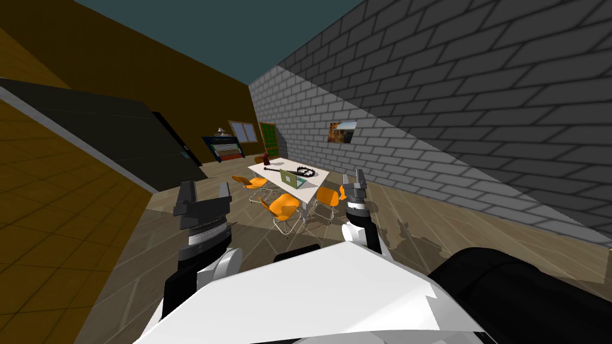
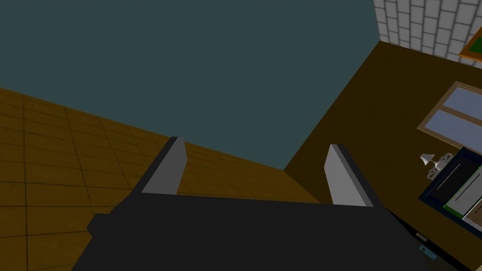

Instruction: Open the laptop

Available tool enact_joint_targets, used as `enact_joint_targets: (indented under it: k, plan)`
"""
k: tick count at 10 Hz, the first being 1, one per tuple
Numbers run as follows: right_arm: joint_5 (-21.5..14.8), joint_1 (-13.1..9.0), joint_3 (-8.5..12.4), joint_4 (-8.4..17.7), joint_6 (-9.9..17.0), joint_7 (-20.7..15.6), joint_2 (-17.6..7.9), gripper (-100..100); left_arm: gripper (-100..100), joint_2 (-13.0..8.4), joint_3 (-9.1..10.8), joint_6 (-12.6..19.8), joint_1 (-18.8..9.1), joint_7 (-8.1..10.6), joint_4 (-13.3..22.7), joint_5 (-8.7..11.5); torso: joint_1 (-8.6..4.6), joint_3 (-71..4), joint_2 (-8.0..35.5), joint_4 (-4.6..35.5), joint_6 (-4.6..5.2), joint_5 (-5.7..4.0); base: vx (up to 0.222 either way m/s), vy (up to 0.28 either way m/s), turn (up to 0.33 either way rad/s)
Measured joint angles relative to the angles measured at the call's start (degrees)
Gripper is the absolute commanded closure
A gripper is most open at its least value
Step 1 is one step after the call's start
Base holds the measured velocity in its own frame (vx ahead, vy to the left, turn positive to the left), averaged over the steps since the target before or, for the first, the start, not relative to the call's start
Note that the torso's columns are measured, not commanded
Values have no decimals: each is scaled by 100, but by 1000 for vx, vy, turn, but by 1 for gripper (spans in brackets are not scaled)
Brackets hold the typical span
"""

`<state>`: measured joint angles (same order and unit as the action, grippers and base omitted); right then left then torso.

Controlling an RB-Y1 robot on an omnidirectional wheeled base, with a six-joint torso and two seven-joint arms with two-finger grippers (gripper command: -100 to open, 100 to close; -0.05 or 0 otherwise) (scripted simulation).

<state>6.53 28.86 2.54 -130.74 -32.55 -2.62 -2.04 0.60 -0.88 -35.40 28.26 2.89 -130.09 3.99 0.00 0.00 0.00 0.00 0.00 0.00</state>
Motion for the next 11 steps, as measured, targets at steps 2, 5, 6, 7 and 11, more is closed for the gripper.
enact_joint_targets:
  k: [2, 5, 6, 7, 11]
  plan:
    - [0, 0, 0, 0, 0, 0, 0, 0, 0, 0, 0, 0, 0, 0, 0, 0, 0, -1200, 597, 600, 0, 0, 0, 0, 0]
    - [0, 0, 0, -1, 0, 0, 0, 0, 0, 0, 0, 0, 0, 0, -1, 0, 0, -3692, 1845, 1846, 0, 0, 0, 0, 0]
    - [0, 0, 0, -1, 0, 0, 0, 0, 0, 0, 0, 0, 0, 0, -1, 0, 0, -4536, 2269, 2268, 0, 0, 0, 0, 0]
    - [0, 0, 0, -2, 0, 0, 0, 0, 0, 0, 0, 0, 0, 0, -1, 0, 0, -5381, 2693, 2691, 0, 0, 0, 0, 0]
    - [54, -64, 29, 45, 49, 42, -87, -100, 0, 0, 0, 0, 0, 0, 0, 0, 1, -8315, 4152, 4148, -1, 0, 7, 4, 28]
